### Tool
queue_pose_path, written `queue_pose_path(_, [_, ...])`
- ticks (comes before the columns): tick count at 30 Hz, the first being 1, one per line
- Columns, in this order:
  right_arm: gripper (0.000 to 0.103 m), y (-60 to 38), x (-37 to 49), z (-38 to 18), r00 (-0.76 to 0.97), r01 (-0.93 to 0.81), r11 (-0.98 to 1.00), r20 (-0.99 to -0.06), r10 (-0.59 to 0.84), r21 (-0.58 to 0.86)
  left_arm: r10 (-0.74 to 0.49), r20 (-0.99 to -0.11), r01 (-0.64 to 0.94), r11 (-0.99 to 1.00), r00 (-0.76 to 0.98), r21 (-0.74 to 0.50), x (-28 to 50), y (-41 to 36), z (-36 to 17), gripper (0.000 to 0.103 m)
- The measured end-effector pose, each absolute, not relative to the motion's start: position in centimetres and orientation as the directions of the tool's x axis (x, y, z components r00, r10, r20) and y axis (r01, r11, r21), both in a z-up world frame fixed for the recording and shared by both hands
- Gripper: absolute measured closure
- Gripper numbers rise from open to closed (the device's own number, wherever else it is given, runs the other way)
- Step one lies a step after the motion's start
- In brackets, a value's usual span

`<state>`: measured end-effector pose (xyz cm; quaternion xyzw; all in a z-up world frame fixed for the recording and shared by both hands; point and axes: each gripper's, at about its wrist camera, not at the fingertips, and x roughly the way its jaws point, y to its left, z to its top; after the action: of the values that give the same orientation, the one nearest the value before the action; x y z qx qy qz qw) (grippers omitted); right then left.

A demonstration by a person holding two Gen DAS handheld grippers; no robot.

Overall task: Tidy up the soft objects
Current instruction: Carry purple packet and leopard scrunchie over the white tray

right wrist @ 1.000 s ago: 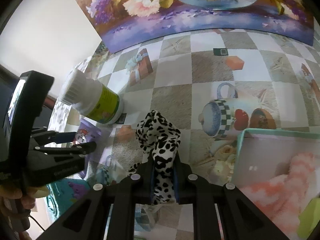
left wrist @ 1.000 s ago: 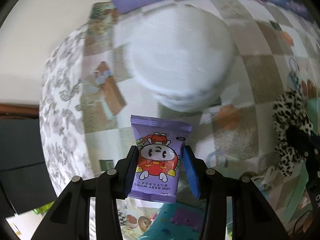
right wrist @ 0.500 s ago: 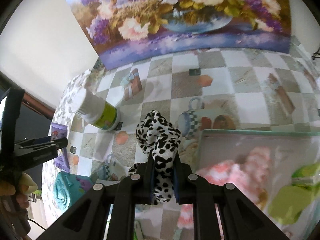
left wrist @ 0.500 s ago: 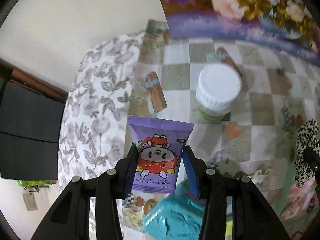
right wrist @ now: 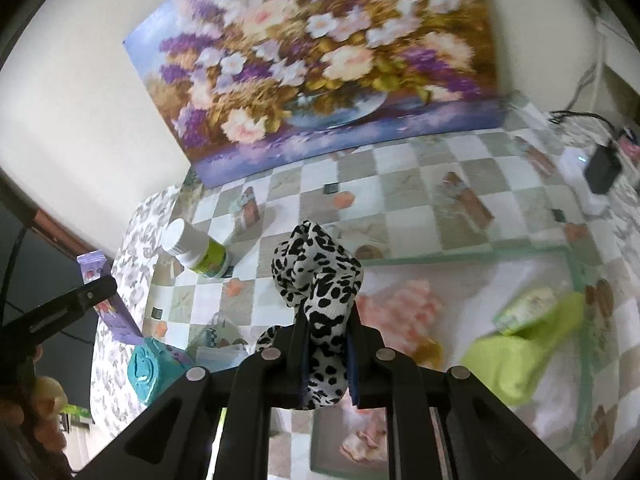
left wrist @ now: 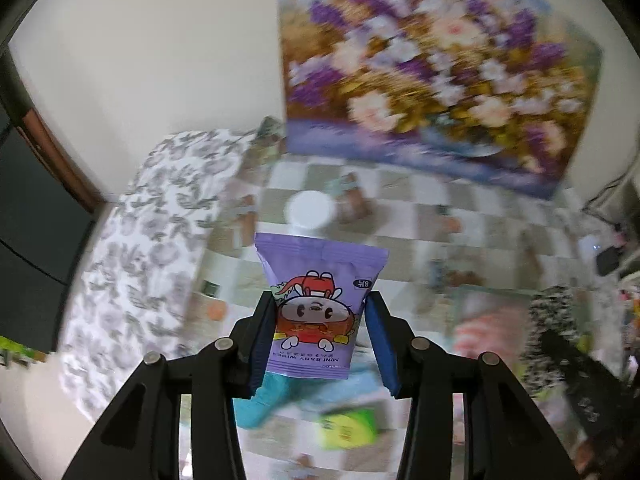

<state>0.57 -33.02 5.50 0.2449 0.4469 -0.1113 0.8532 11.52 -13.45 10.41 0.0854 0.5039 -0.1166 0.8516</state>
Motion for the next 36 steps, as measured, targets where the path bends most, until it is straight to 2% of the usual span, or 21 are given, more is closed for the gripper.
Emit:
queue_pose_path(9, [0.088,-34.6,-4.5,6.3,0.557,0.49,0.834,-0.827,-0.076,0.254,-0.277,-0.858,0.364,0.924,0.432,-0.115,4.8,-17.9,8.8,0.056])
queue_pose_path(23, [0.088,-40.0,-9.7,3.8,0.458,0.664,0.717,-0.873,-0.168,0.21,-0.299,-0.916,0.517,0.846,0.266,-0.126,0.0,-23.6,2.1,0.056])
queue_pose_path(30, [0.087,-43.0,-10.9,0.8,0.384,0.737,0.645,-0.911,-0.154,0.201,-0.277,-0.927,0.566,0.82,0.254,-0.09,-1.1,-25.5,0.4,0.056])
queue_pose_path(36, [0.086,-44.6,-11.5,-0.8,0.349,0.771,0.605,-0.926,-0.143,0.197,-0.321,-0.917,0.61,0.784,0.236,-0.118,-1.9,-26.8,0.4,0.056])
